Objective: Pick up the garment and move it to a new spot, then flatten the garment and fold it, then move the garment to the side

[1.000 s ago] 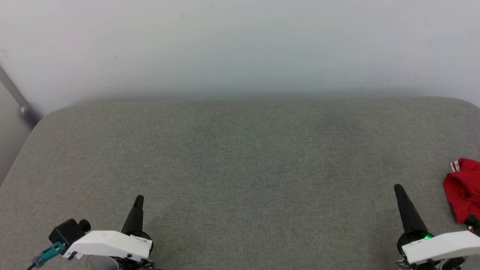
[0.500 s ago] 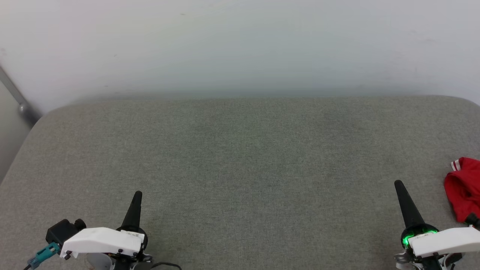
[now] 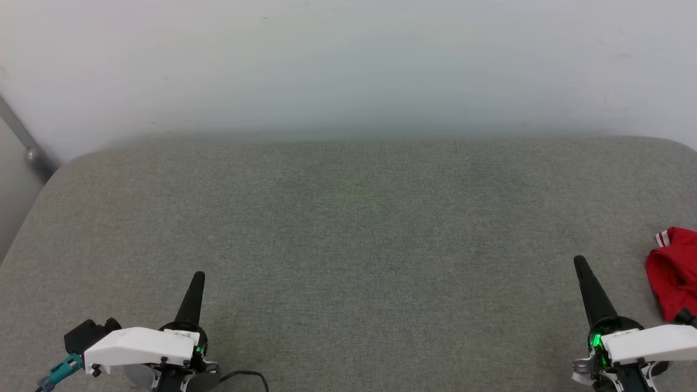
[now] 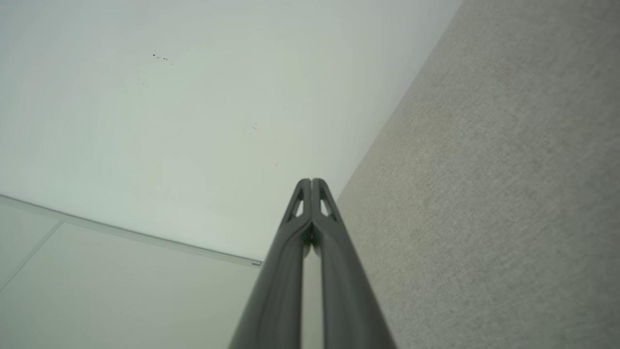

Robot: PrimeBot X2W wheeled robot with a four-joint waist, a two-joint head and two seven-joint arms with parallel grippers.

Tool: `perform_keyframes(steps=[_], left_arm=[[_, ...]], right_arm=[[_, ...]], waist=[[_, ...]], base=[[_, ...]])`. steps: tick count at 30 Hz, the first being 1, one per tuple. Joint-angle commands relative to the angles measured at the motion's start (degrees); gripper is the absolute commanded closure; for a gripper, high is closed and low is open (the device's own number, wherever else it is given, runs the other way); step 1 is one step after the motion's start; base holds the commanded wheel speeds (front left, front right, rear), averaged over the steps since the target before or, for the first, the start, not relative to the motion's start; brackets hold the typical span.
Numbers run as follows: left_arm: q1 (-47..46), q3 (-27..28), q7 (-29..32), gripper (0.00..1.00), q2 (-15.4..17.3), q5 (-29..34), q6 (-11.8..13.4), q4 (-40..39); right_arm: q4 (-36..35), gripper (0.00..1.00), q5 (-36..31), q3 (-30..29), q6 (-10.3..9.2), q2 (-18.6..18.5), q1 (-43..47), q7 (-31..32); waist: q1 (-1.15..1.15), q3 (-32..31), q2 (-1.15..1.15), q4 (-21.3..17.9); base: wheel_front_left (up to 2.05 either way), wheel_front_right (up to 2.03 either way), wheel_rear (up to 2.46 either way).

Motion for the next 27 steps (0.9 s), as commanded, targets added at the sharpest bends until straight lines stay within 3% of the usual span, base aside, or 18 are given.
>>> perform_keyframes(steps=[1, 27], left_arm=[[-1.28, 0.69, 0.33, 1.0, -0.1, -1.06, -0.52, -0.16], [-2.29, 4.68, 3.63, 1.0, -2.52, -10.3, -3.32, 1.1]], right_arm=[[0.06, 1.0, 1.48, -0.11, 0.01, -0.34, -1.38, 0.08], [3.52, 1.0, 13.92, -0.62, 0.0, -0.08, -3.76, 1.1]], waist=[[0.0, 0.03, 0.0, 0.0], [0.0, 0.65, 0.0, 0.06]], base=[[0.0, 0.0, 0.0], [0.0, 0.0, 0.0]])
